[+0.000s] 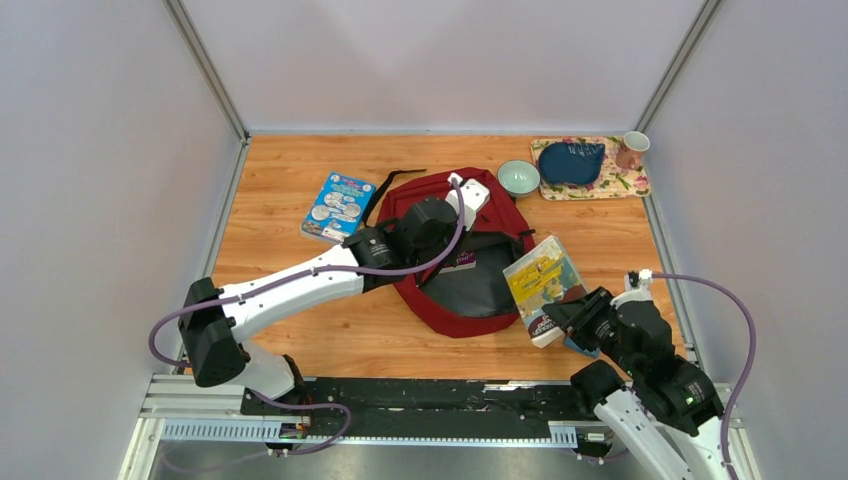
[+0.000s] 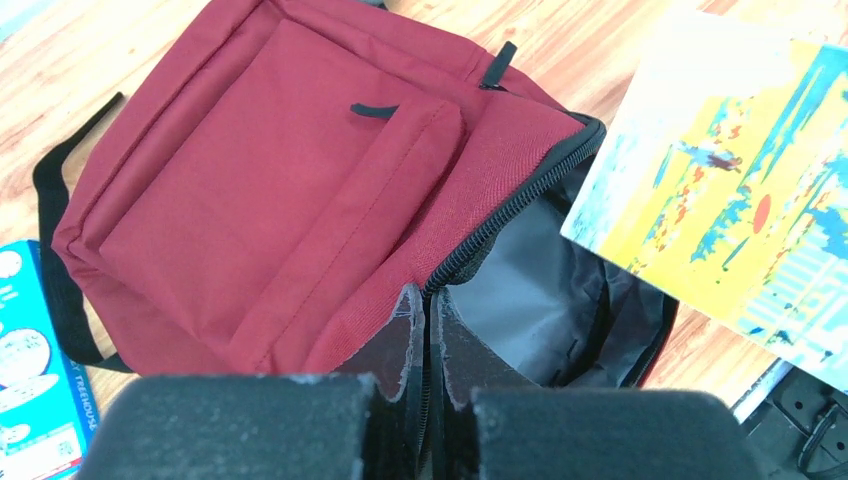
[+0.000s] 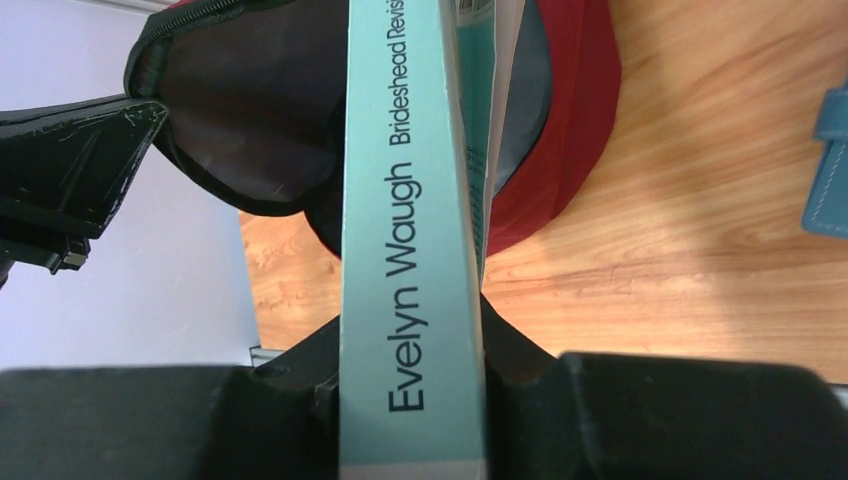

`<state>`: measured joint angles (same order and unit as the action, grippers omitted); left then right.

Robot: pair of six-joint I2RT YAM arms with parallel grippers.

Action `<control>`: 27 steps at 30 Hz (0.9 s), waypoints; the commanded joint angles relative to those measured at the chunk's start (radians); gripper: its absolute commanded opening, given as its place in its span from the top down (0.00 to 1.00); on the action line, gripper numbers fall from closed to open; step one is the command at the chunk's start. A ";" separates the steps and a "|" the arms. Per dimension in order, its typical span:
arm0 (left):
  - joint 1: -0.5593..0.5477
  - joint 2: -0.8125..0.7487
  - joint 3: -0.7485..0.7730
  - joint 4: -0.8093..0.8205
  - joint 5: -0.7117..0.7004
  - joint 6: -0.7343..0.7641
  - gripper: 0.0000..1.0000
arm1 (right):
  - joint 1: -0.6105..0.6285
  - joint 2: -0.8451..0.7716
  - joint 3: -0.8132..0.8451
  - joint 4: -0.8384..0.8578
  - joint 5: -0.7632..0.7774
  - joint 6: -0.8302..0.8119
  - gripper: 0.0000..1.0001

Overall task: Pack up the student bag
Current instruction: Place the book in the student bag.

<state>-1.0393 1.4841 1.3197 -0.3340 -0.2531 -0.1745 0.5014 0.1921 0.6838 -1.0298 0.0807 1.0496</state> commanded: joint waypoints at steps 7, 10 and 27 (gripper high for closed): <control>-0.011 -0.136 -0.114 0.239 0.031 -0.013 1.00 | 0.000 0.024 -0.062 0.247 -0.218 0.131 1.00; -0.019 -0.160 -0.137 0.272 0.029 0.009 1.00 | 0.000 0.055 -0.093 0.312 -0.274 0.158 1.00; -0.044 -0.189 -0.166 0.305 0.112 0.043 1.00 | -0.001 0.345 -0.225 0.830 -0.404 0.256 1.00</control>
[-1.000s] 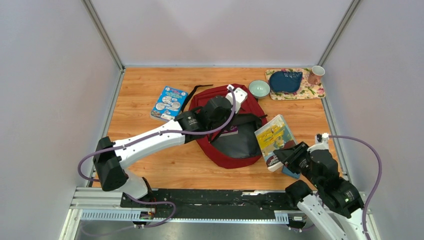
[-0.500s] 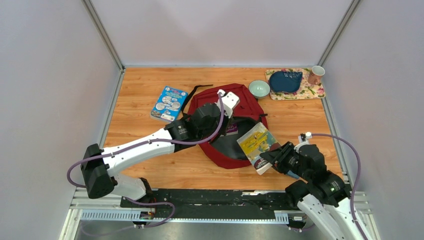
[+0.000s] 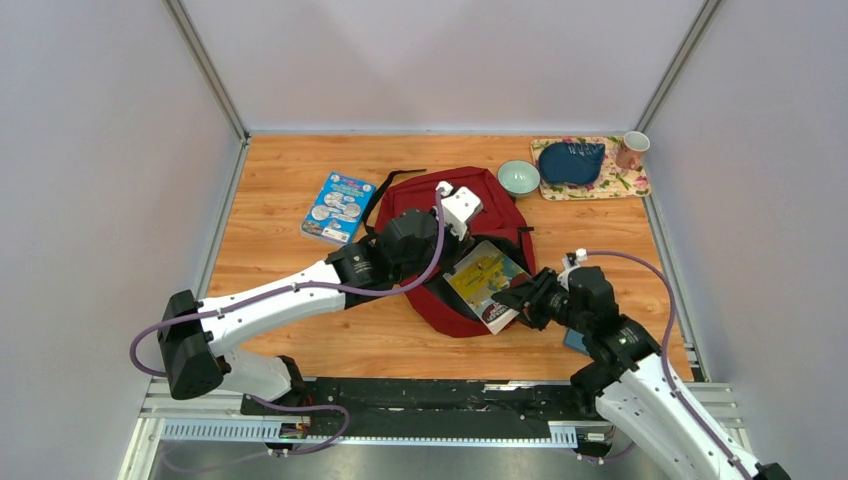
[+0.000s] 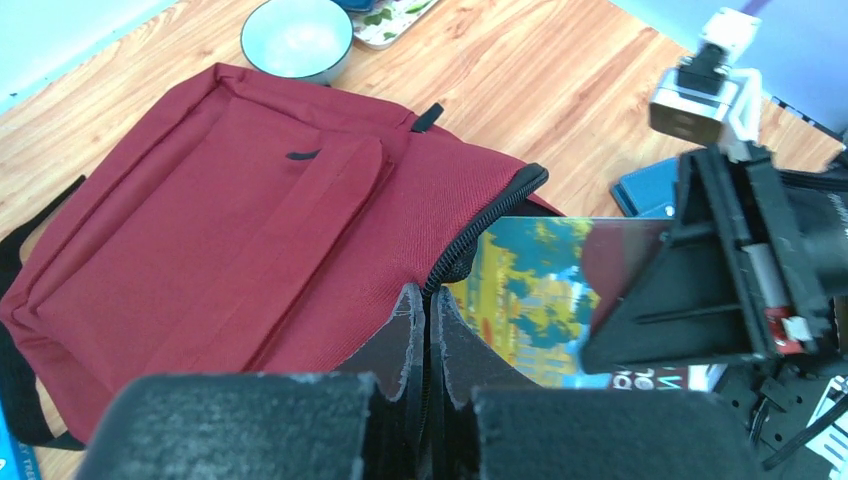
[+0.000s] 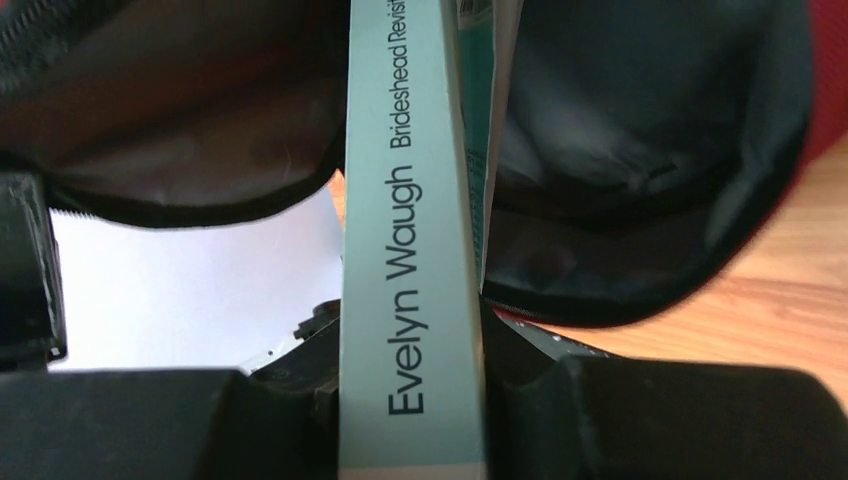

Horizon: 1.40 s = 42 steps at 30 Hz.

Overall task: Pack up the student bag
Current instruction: Place the book in the student bag.

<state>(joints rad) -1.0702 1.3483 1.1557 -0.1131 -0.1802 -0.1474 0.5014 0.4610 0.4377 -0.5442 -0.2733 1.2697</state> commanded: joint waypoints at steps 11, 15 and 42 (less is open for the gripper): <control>-0.017 -0.081 -0.021 0.079 0.033 0.000 1.00 | -0.003 0.392 -0.080 0.886 0.034 0.191 1.00; -0.017 -0.083 -0.024 0.079 0.031 -0.012 1.00 | 0.005 0.505 -0.086 0.996 0.082 0.207 1.00; -0.017 -0.103 -0.065 0.024 -0.031 -0.119 1.00 | 0.192 1.358 -0.077 1.739 0.488 0.419 0.28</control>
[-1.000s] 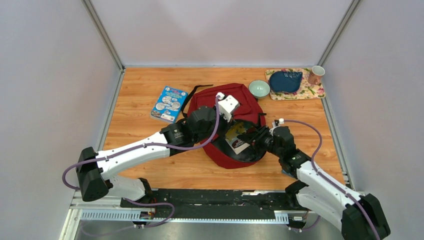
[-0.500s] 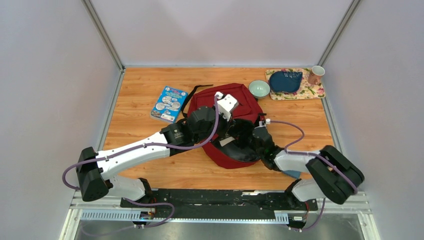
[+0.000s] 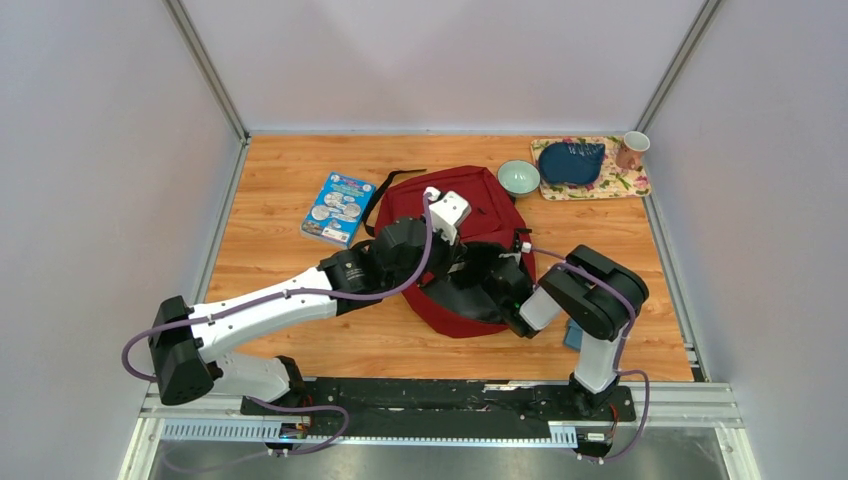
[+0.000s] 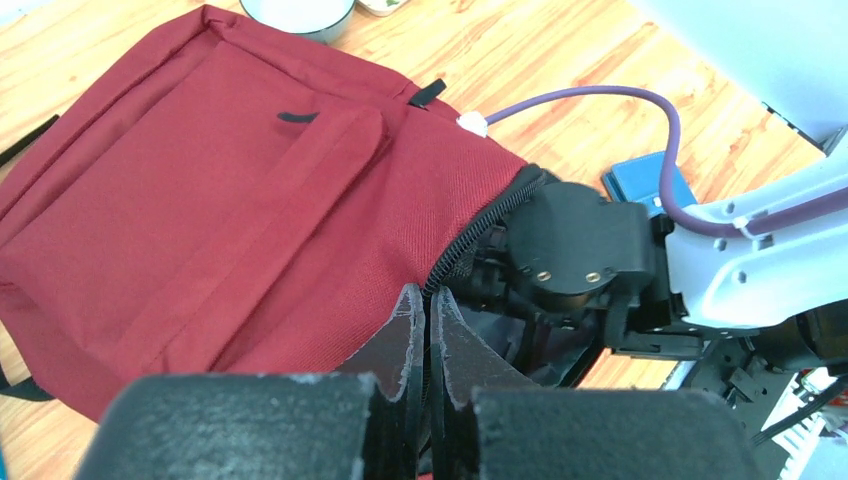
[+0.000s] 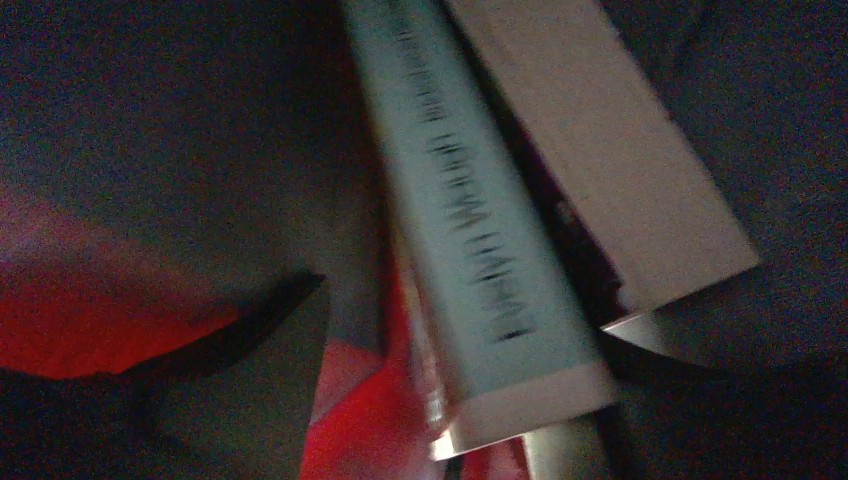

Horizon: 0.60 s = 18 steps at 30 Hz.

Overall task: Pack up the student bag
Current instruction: Place the book in the student bag.

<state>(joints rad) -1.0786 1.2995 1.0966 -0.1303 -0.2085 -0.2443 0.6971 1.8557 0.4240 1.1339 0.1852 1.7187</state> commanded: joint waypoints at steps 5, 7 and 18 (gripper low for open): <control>-0.009 -0.054 -0.012 0.035 -0.002 -0.024 1.00 | -0.004 -0.176 -0.093 -0.132 -0.021 -0.151 0.12; -0.009 -0.059 -0.017 0.034 -0.003 -0.023 1.00 | -0.004 -0.214 -0.115 -0.178 -0.039 -0.159 0.12; -0.009 -0.078 -0.038 0.032 -0.023 -0.010 1.00 | 0.002 -0.401 -0.194 -0.354 -0.096 -0.241 0.10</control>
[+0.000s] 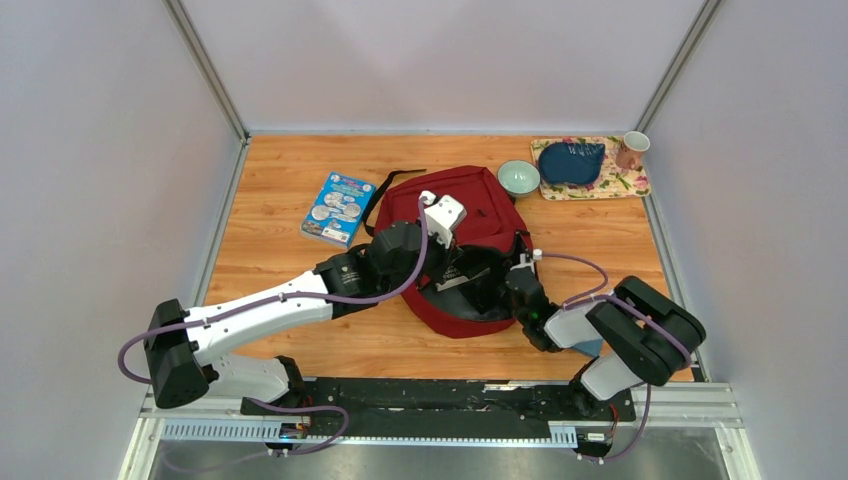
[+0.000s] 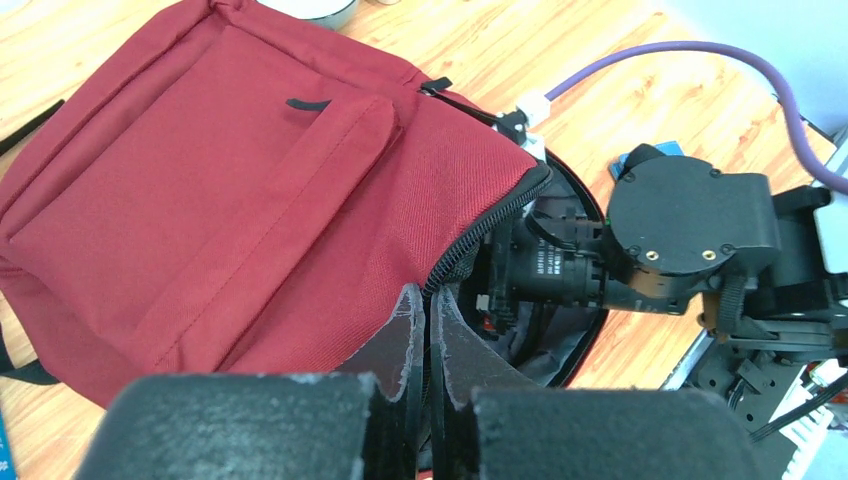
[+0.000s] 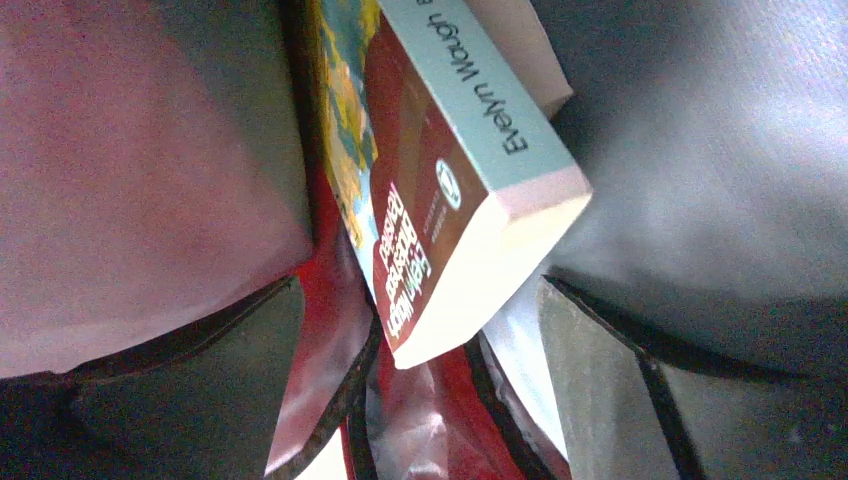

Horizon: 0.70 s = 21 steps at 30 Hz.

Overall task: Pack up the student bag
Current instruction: Place the book in the student bag.

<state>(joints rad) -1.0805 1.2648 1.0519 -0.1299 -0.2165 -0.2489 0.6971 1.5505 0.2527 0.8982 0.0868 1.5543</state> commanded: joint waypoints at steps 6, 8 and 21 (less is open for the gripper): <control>-0.007 -0.045 0.008 0.029 -0.003 -0.007 1.00 | 0.004 -0.263 0.003 -0.330 0.053 -0.146 0.27; -0.007 -0.044 0.010 0.027 0.003 -0.010 1.00 | 0.002 -0.285 0.026 -0.413 0.083 -0.189 0.36; -0.007 -0.019 0.057 -0.022 0.055 -0.007 1.00 | -0.018 0.001 0.223 -0.242 0.048 -0.174 0.69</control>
<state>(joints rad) -1.0805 1.2617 1.0527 -0.1406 -0.1883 -0.2489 0.6842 1.4483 0.3981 0.5121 0.1207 1.3655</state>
